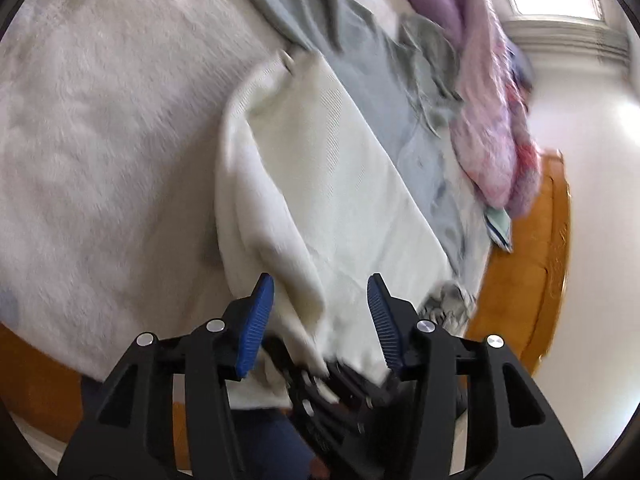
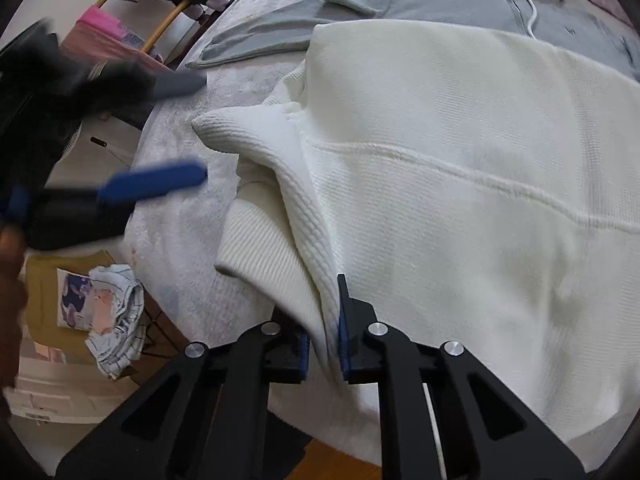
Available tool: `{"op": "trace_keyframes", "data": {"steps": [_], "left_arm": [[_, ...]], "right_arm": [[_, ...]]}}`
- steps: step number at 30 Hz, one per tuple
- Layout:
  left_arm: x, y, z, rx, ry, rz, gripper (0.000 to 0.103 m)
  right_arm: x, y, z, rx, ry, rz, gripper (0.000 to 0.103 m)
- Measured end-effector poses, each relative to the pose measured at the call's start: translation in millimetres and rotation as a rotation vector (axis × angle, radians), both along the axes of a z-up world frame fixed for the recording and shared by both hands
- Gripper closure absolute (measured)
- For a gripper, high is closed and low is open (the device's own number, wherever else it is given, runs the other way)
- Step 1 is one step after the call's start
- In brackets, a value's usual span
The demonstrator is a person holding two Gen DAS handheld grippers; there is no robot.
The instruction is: Fold large clothes
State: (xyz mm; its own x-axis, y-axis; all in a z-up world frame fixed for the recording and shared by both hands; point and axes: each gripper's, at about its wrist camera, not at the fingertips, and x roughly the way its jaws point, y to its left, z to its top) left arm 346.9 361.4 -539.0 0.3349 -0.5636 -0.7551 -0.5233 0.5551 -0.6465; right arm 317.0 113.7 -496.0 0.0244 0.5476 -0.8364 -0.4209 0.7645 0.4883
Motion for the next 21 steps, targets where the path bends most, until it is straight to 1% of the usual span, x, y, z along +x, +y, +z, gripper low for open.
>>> {"op": "trace_keyframes", "data": {"steps": [2,3,4,5,7,8,10,13,15,18,19,21], "left_arm": [[19,9,-11,0.049,0.026,-0.009,0.052],[30,12,-20,0.048,0.062,-0.008,0.051],[41,12,-29,0.033,0.090,-0.030,0.046],[56,6,-40,0.055,0.136,-0.090,0.045],[73,-3,-55,0.117,0.188,-0.170,0.045],[79,-6,-63,0.139,0.232,-0.184,0.044],[80,-5,-70,0.152,0.278,-0.157,0.044],[74,5,-80,0.156,0.335,-0.093,0.042],[71,12,-84,0.147,0.357,-0.063,0.042],[64,24,-72,0.121,0.326,0.016,0.041],[59,29,-65,0.110,0.305,0.051,0.036],[48,36,-58,0.096,0.275,0.104,0.028]], "right_arm": [[0,-1,-1,0.009,0.006,-0.002,0.093],[0,0,-1,0.010,0.005,-0.003,0.093],[0,0,-1,0.011,0.005,-0.003,0.093],[1,0,-2,0.012,0.009,-0.006,0.093],[3,0,-5,0.020,0.023,-0.021,0.093],[3,0,-6,0.019,0.030,-0.027,0.093],[3,-2,-9,0.027,0.044,-0.039,0.093],[2,-2,-10,0.039,0.056,-0.048,0.093],[1,-1,-10,0.044,0.059,-0.052,0.093],[2,-5,-8,0.052,0.065,-0.066,0.093],[3,-7,-8,0.053,0.066,-0.069,0.093],[4,-10,-7,0.061,0.073,-0.076,0.093]]}}
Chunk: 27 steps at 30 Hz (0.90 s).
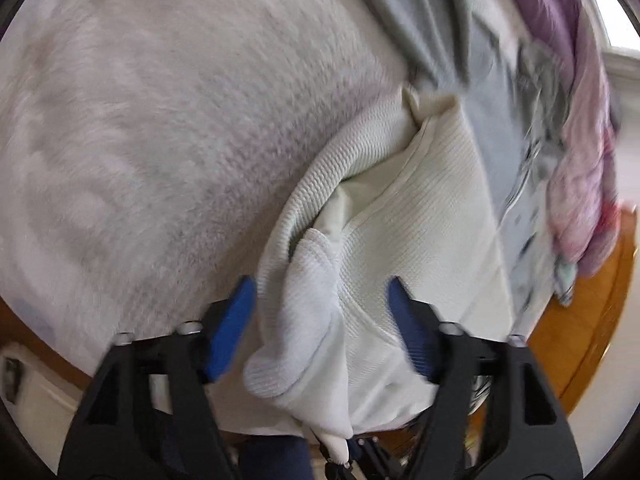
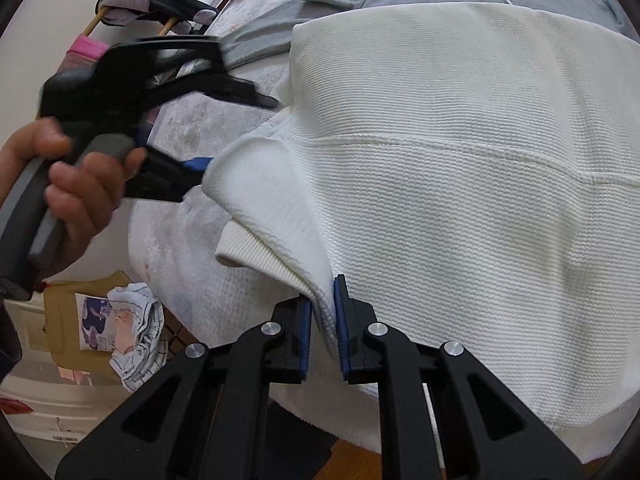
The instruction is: Fold large clothes
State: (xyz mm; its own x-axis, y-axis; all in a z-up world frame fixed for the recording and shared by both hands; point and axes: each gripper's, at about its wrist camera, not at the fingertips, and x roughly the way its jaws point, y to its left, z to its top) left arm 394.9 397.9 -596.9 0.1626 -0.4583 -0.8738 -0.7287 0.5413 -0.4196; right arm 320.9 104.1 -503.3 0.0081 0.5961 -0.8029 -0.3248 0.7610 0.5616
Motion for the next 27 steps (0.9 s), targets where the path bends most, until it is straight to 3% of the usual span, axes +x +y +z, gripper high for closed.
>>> {"op": "trace_keyframes", "data": {"steps": [2,6,8,10,12,18,22,27], "left_arm": [[-7,2,-6,-0.028,0.006,0.015,0.028],[-8,-3,-36,-0.004,0.108,-0.020,0.028],[-6,-13,-43,-0.011,0.097,-0.046,0.033],[2,-24,-39,0.017,0.034,-0.092,0.076],[11,-38,-23,0.080,-0.005,-0.166,0.087],[34,-99,46,0.221,-0.157,-0.389,0.091],[39,-137,85,0.190,-0.244,-0.416,0.091],[41,-198,118,0.156,-0.323,-0.506,0.091]], "right_arm": [[0,-1,-1,0.005,0.006,-0.001,0.093],[0,-3,-1,0.004,0.012,-0.002,0.093],[0,-4,-2,0.001,0.011,-0.003,0.094],[1,-7,-3,-0.003,0.014,-0.010,0.094],[3,-11,-5,0.004,0.029,-0.033,0.096],[8,-42,1,0.070,0.080,-0.149,0.097],[6,-69,13,0.108,0.079,-0.189,0.097],[0,-110,29,0.119,0.076,-0.199,0.084]]}}
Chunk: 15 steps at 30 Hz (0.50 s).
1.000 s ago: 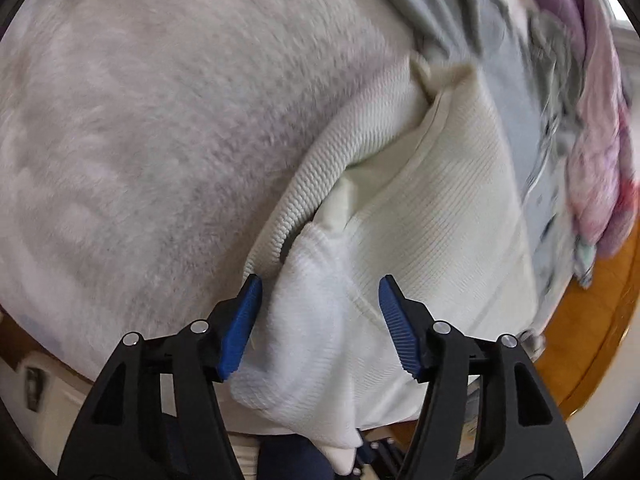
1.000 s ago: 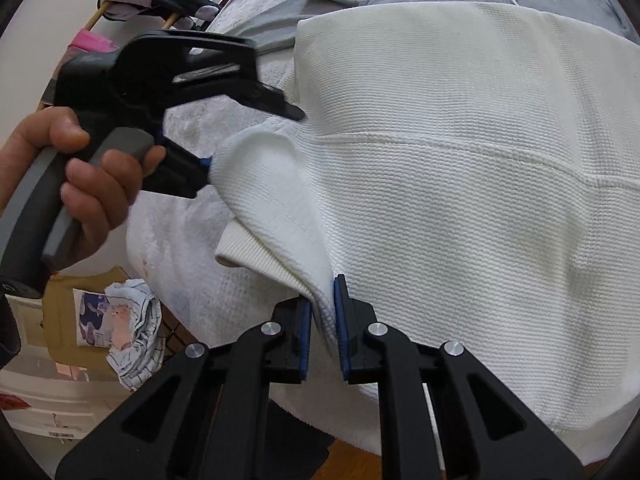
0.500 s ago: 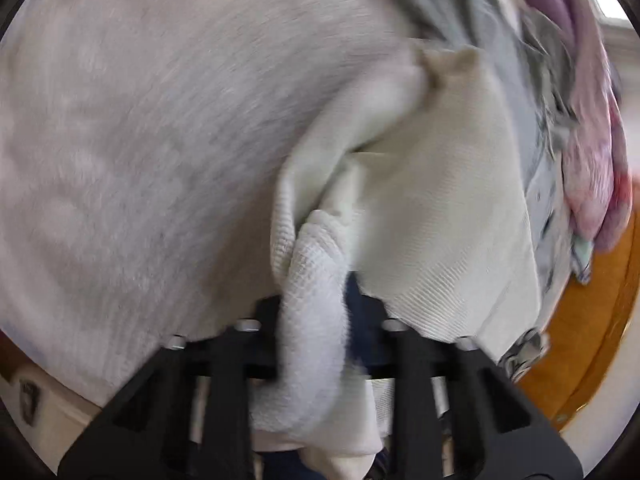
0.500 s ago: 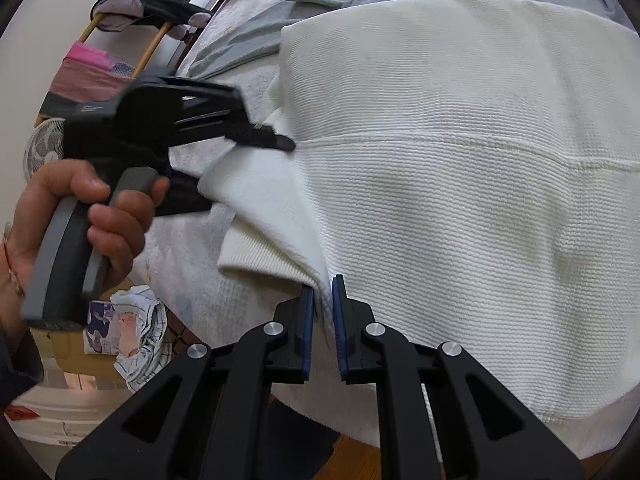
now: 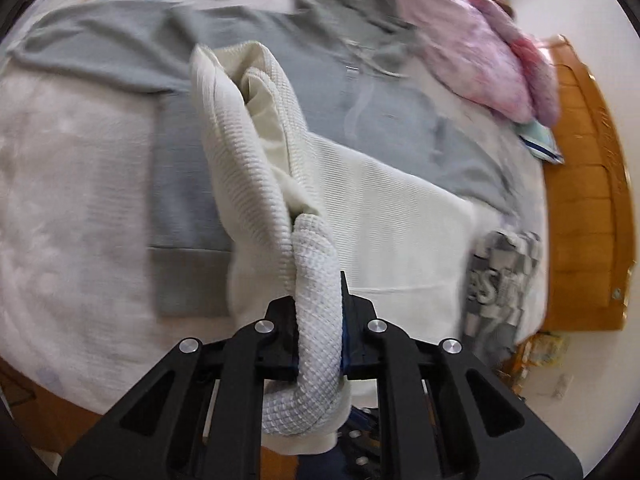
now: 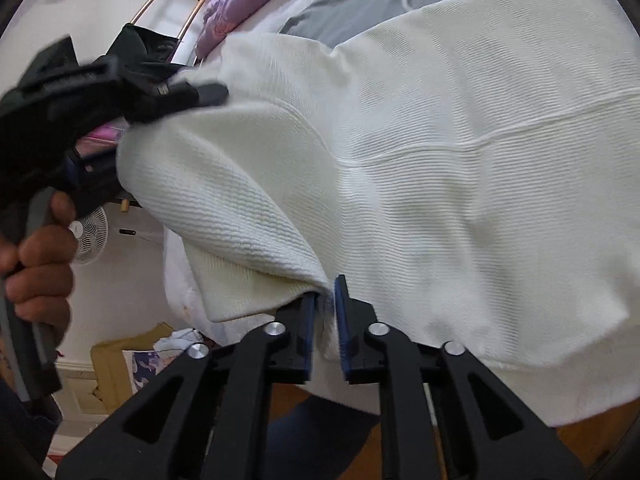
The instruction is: Fold large clothes
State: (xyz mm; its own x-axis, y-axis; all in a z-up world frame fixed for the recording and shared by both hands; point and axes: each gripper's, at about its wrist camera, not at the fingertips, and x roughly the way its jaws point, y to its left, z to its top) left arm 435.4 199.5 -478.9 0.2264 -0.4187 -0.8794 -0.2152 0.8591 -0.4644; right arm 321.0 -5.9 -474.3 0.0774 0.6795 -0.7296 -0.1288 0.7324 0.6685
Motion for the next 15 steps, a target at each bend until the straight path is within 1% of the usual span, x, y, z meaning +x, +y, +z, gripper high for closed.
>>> {"op": "trace_keyframes", "data": {"steps": [1,2,3,4,5,8,10,13,15], "left_arm": [[-2,-7,4,-0.004,-0.002,-0.012,0.091],[1,-16,6,-0.006,-0.002,-0.026,0.091],[4,-26,10,-0.009,-0.004,-0.042,0.091],[7,-34,11,-0.011,-0.005,-0.051,0.091],[10,-42,13,-0.013,-0.007,-0.066,0.091],[19,-70,9,0.001,0.005,-0.107,0.091],[23,-87,6,0.004,0.009,-0.127,0.091],[23,-103,5,0.001,0.025,-0.136,0.091],[27,-114,3,0.018,0.042,-0.147,0.091]], "right_arm": [[0,-9,4,0.000,-0.004,0.007,0.079],[-2,-16,8,-0.007,-0.012,0.015,0.070],[-4,-23,13,-0.011,-0.025,0.021,0.064],[-6,-31,19,-0.011,-0.046,0.030,0.056],[-8,-37,25,-0.011,-0.066,0.038,0.050],[-9,-55,45,0.013,-0.127,0.051,0.044],[-4,-61,57,0.044,-0.158,0.056,0.043],[0,-57,63,0.068,-0.197,0.085,0.042],[3,-58,60,0.091,-0.183,0.086,0.041]]}}
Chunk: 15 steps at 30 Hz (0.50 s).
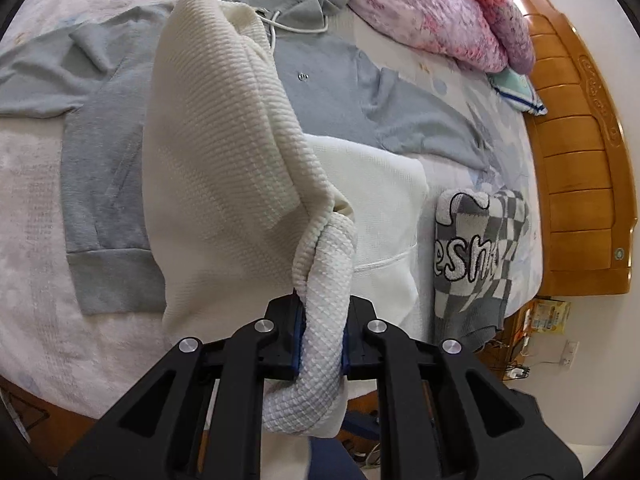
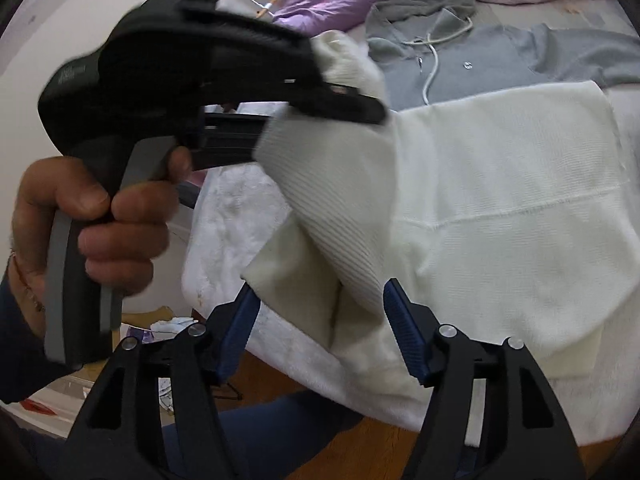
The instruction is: Fold large clothes
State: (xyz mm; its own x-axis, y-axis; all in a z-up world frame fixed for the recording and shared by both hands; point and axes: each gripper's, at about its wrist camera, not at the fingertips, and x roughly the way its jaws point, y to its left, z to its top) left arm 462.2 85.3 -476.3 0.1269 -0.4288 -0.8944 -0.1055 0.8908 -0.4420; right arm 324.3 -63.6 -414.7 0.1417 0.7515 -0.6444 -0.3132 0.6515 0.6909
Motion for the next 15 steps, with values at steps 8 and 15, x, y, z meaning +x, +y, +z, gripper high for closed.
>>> {"op": "trace_keyframes", "data": {"steps": [8,15], "left_arm": [[14,-55,-5,-0.006,0.029,-0.081,0.091],[35,-121,-23,-0.002,0.047,-0.161,0.091]], "right_arm": [[14,-28,-6,-0.025,0.006,-0.090,0.036],[25,-79,-25,-0.076,0.028,-0.189,0.068]]}}
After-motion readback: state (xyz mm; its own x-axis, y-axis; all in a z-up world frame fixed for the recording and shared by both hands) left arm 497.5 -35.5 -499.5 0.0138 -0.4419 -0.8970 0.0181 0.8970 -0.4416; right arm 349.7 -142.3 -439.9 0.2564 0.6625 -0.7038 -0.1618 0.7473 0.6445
